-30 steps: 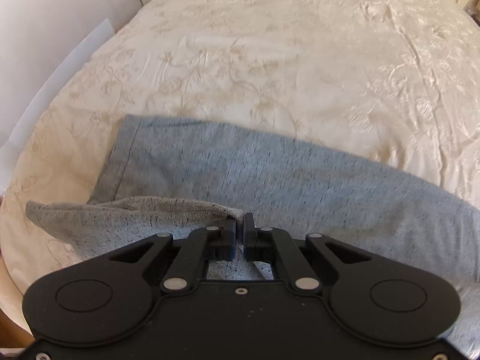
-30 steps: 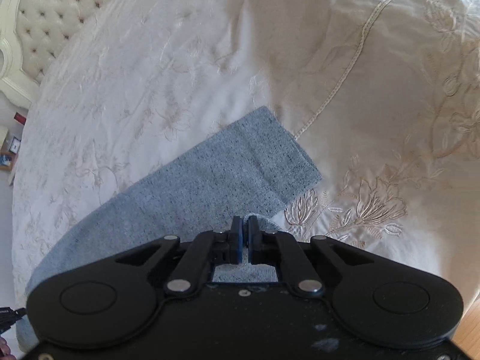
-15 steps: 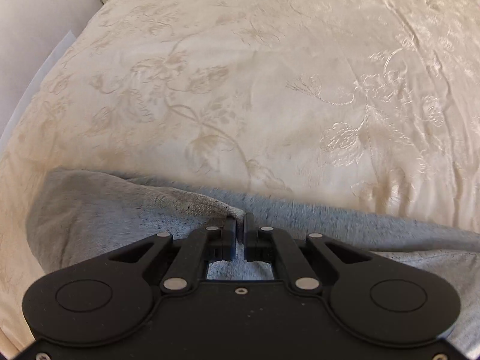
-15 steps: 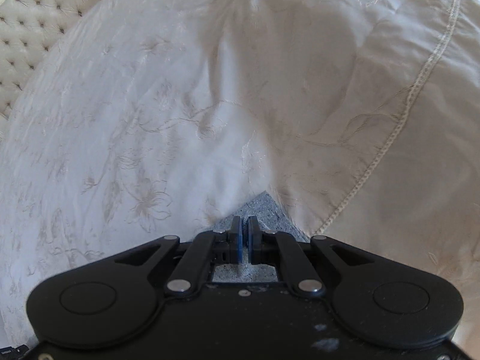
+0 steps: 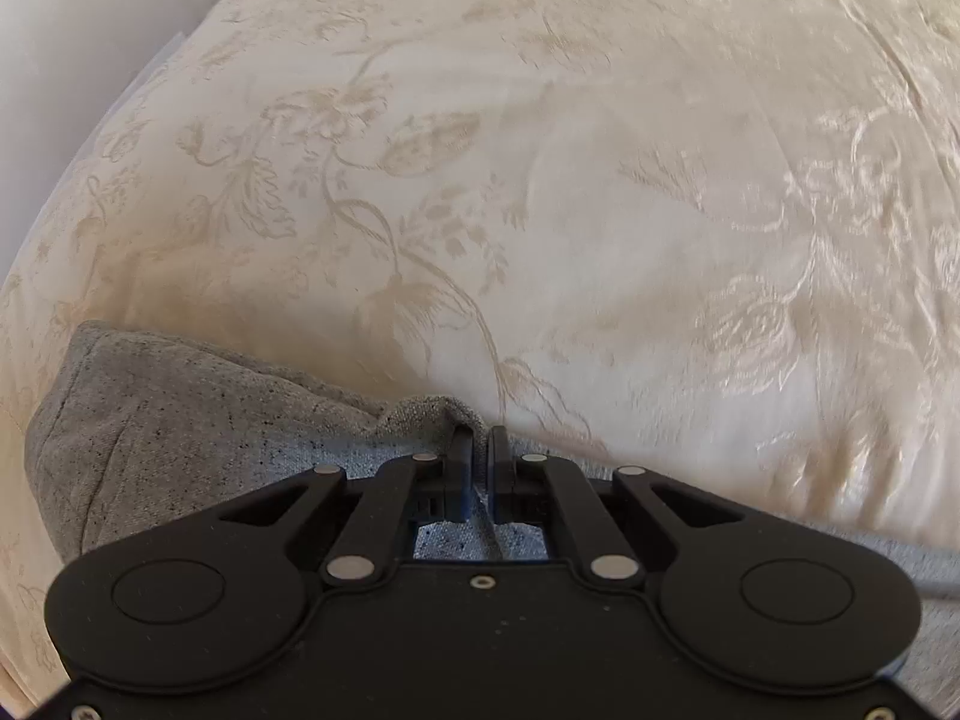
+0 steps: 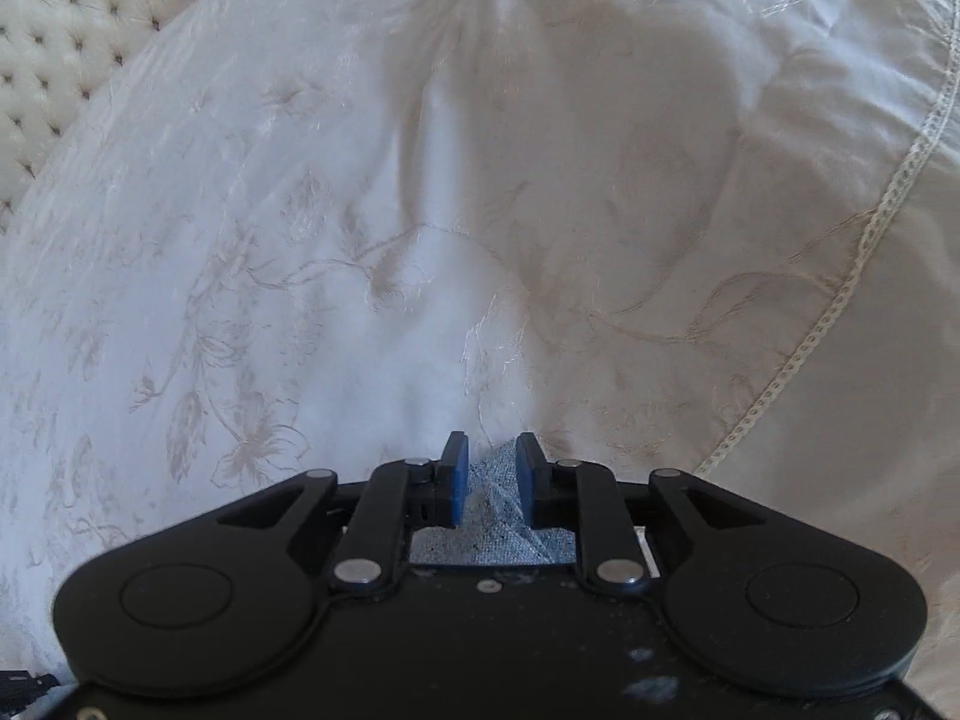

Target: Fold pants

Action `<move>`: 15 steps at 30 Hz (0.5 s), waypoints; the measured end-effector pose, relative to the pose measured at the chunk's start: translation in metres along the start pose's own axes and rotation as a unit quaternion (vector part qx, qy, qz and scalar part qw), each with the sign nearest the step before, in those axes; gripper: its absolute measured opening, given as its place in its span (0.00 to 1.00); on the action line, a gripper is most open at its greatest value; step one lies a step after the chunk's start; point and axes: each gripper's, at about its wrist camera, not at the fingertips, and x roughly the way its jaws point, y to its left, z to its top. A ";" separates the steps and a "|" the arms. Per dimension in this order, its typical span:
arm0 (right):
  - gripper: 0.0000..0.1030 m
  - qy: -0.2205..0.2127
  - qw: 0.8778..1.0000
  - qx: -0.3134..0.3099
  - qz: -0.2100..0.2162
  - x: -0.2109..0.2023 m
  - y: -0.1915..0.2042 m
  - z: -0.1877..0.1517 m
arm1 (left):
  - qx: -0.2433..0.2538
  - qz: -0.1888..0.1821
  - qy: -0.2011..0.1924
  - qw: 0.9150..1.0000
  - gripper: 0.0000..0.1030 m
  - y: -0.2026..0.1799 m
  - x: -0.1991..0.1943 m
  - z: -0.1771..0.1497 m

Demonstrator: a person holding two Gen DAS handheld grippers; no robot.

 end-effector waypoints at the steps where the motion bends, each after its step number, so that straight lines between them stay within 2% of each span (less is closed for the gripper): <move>1: 0.23 0.004 1.000 -0.008 0.005 -0.008 -0.003 0.000 | -0.007 0.001 -0.006 1.000 0.06 0.002 -0.004 0.000; 5: 0.23 0.029 0.998 -0.059 0.013 -0.031 -0.016 -0.014 | -0.039 -0.003 -0.009 0.999 0.06 0.006 -0.012 0.009; 9: 0.24 0.038 0.995 -0.094 0.012 -0.028 -0.020 -0.025 | -0.003 0.019 -0.008 1.000 0.06 -0.006 -0.009 0.004; 12: 0.25 0.041 0.996 -0.074 0.032 -0.011 -0.019 -0.017 | 0.024 0.035 -0.016 0.999 0.06 -0.014 -0.009 -0.002; 15: 0.25 0.053 0.995 -0.062 0.057 0.009 -0.010 -0.007 | 0.030 0.041 -0.017 0.999 0.06 -0.016 -0.010 -0.004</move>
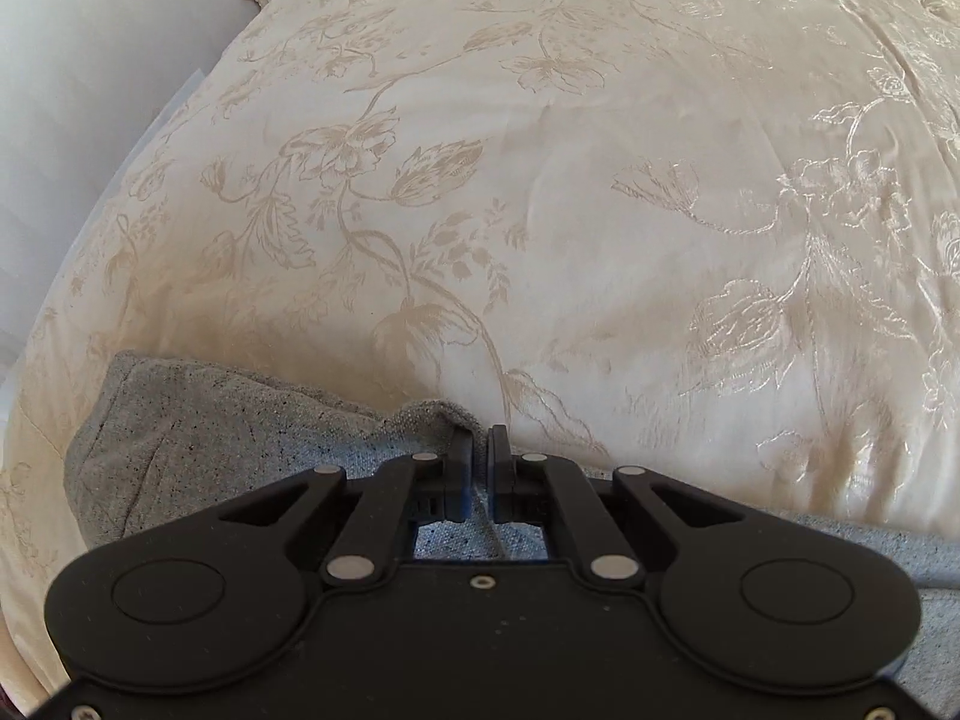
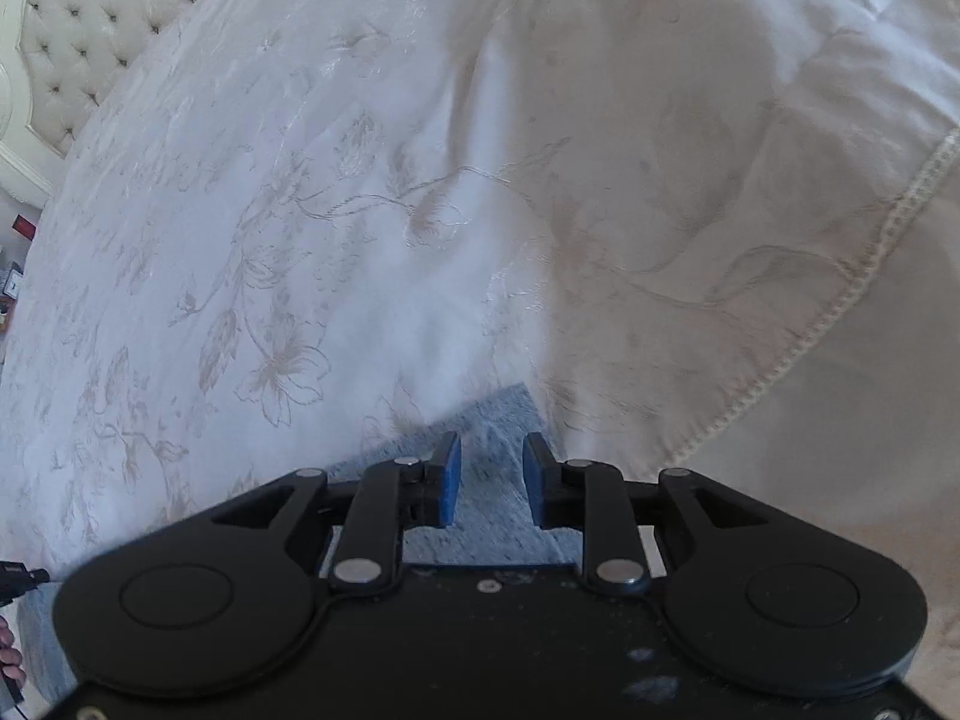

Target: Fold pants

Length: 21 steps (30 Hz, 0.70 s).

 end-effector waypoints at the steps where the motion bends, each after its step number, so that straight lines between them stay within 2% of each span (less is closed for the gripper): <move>1: 0.26 0.012 1.000 -0.002 -0.001 0.008 0.003 0.004 | 0.001 0.001 -0.001 1.000 0.06 0.000 -0.001 0.000; 3: 0.26 0.037 0.999 -0.016 -0.016 0.020 0.008 0.006 | 0.003 0.001 -0.002 1.000 0.06 0.000 -0.002 0.000; 6: 0.28 0.040 0.999 -0.032 -0.017 0.025 0.009 0.003 | 0.005 -0.001 -0.005 1.000 0.06 0.001 -0.004 -0.001; 8: 0.21 0.030 0.999 -0.035 0.007 0.020 0.008 0.001 | 0.007 -0.003 -0.009 1.000 0.06 0.001 -0.008 -0.003; 9: 0.05 0.022 0.999 -0.038 0.022 0.015 0.009 -0.001 | 0.008 -0.006 -0.013 1.000 0.06 0.002 -0.012 -0.005; 10: 0.04 0.018 0.998 -0.042 0.032 0.011 0.009 -0.002 | 0.008 -0.009 -0.017 1.000 0.06 0.004 -0.017 -0.008; 13: 0.04 -0.009 0.998 -0.053 0.030 -0.017 0.014 -0.008 | 0.006 -0.017 -0.028 0.999 0.06 0.012 -0.035 -0.017; 18: 0.04 -0.044 0.998 -0.024 0.035 -0.081 0.012 -0.028 | 0.003 -0.033 -0.043 0.999 0.06 0.028 -0.073 -0.028; 21: 0.04 -0.067 0.997 -0.004 0.025 -0.105 0.012 -0.028 | 0.007 -0.039 -0.043 0.998 0.06 0.027 -0.074 -0.020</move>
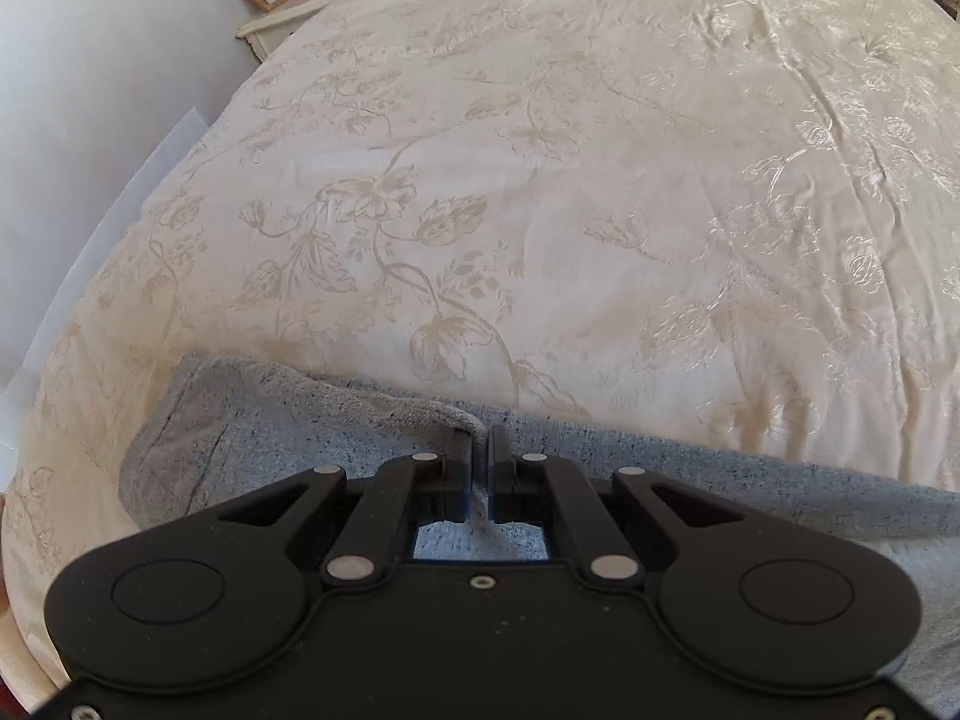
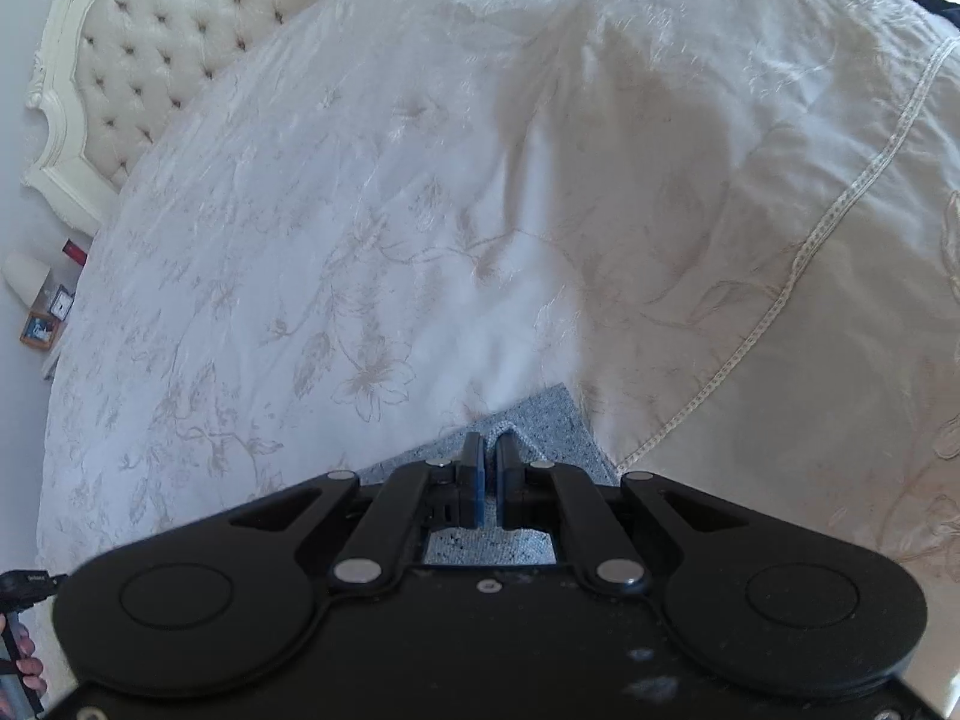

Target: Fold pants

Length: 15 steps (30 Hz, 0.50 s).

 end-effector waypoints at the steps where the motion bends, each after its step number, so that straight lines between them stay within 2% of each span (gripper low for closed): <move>1: 0.04 -0.001 1.000 0.002 -0.008 0.003 0.000 0.004 | 0.001 0.001 0.008 1.000 0.06 -0.003 0.009 0.005; 5: 0.04 0.032 0.999 0.019 -0.036 0.064 -0.010 0.025 | -0.008 0.009 0.036 0.999 0.06 -0.021 0.051 0.011; 9: 0.05 0.068 0.995 0.010 -0.075 0.130 -0.013 0.023 | 0.002 0.035 0.048 0.998 0.06 -0.037 0.079 0.011; 11: 0.06 0.067 0.994 -0.001 -0.084 0.139 -0.010 0.019 | 0.013 0.040 0.055 0.998 0.10 -0.040 0.089 0.011; 12: 0.07 0.064 0.994 -0.008 -0.088 0.140 -0.008 0.018 | 0.018 0.040 0.059 0.997 0.15 -0.040 0.091 0.011; 14: 0.08 0.056 0.994 -0.016 -0.093 0.136 -0.005 0.015 | 0.029 0.032 0.064 0.997 0.17 -0.037 0.090 0.013; 15: 0.12 0.052 0.994 -0.017 -0.097 0.132 -0.003 0.015 | 0.032 0.025 0.067 0.997 0.19 -0.034 0.088 0.016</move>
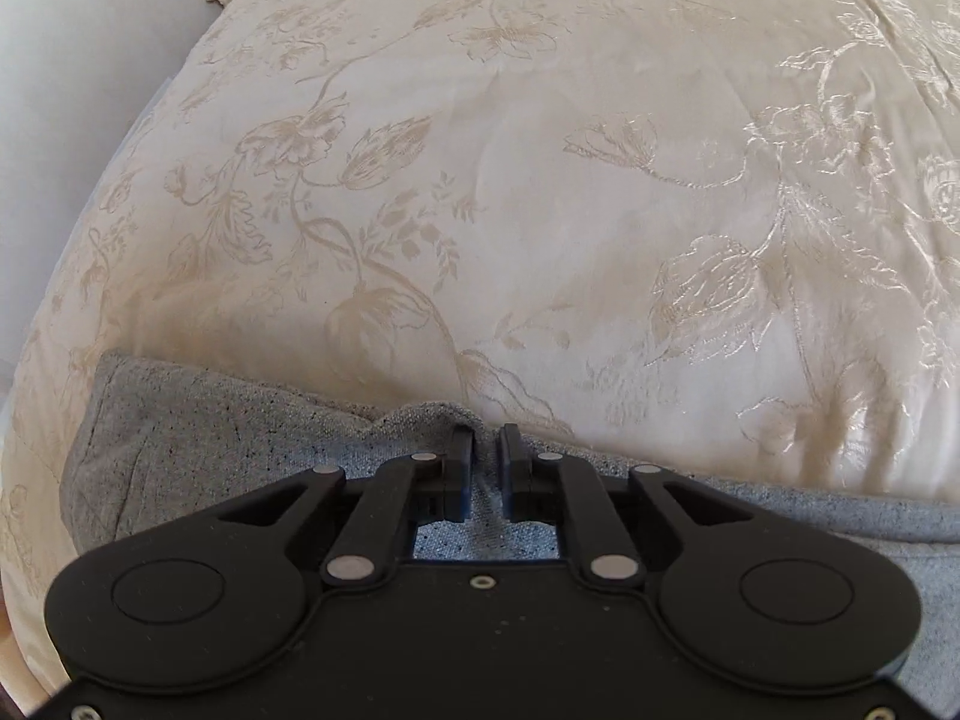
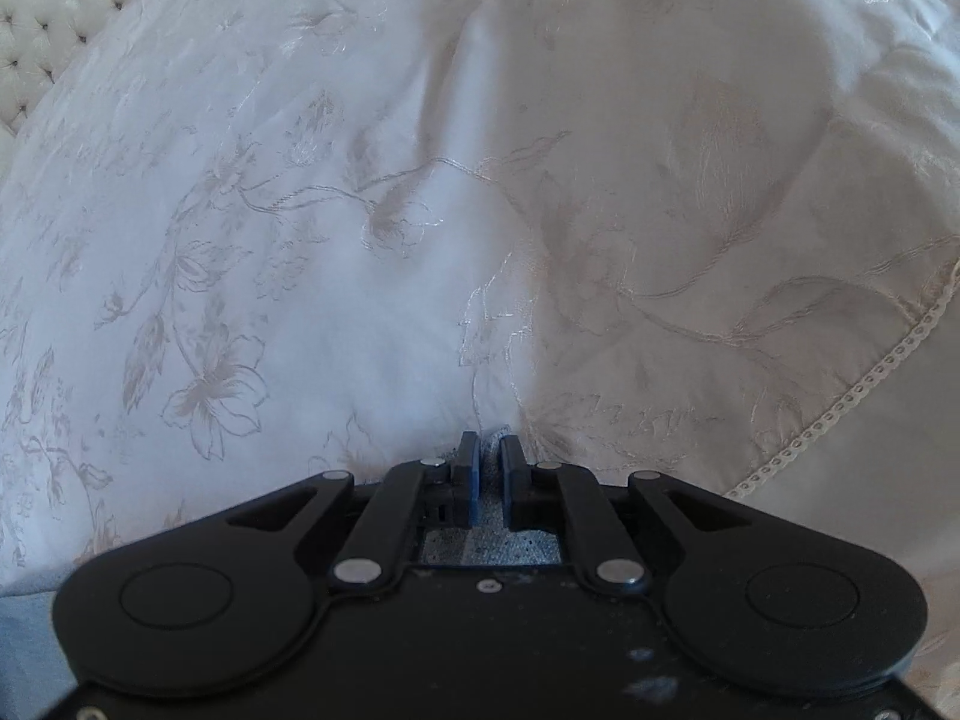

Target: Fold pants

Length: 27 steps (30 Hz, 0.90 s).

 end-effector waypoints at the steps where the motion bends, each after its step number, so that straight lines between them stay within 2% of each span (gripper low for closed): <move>1: 0.18 -0.005 1.000 -0.001 -0.004 -0.005 0.000 0.000 | 0.003 -0.008 0.001 1.000 0.23 0.004 -0.004 0.003; 4: 0.21 -0.032 0.999 -0.007 -0.002 -0.022 0.002 0.000 | 0.008 -0.026 -0.013 1.000 0.25 0.015 -0.017 0.022; 8: 0.21 -0.057 0.998 -0.022 0.013 -0.045 0.011 0.001 | 0.032 -0.004 -0.057 0.998 0.26 0.020 -0.043 0.044; 13: 0.21 -0.074 0.994 -0.060 0.055 -0.073 0.037 -0.005 | 0.034 -0.004 -0.098 0.995 0.27 0.045 -0.083 0.040; 14: 0.21 -0.075 0.993 -0.067 0.067 -0.079 0.043 -0.008 | 0.030 -0.006 -0.098 0.995 0.29 0.053 -0.088 0.034; 16: 0.22 -0.070 0.990 -0.081 0.089 -0.087 0.054 -0.016 | 0.024 -0.010 -0.089 0.996 0.39 0.072 -0.094 0.020; 20: 0.23 -0.040 0.985 -0.111 0.126 -0.095 0.086 -0.044 | 0.022 0.001 -0.071 0.997 0.40 0.114 -0.093 -0.011; 23: 0.23 -0.015 0.980 -0.135 0.145 -0.096 0.113 -0.072 | 0.011 0.010 -0.055 0.998 0.40 0.152 -0.078 -0.025; 27: 0.23 0.014 0.974 -0.158 0.164 -0.102 0.159 -0.117 | -0.008 -0.003 -0.041 0.999 0.40 0.205 -0.050 -0.038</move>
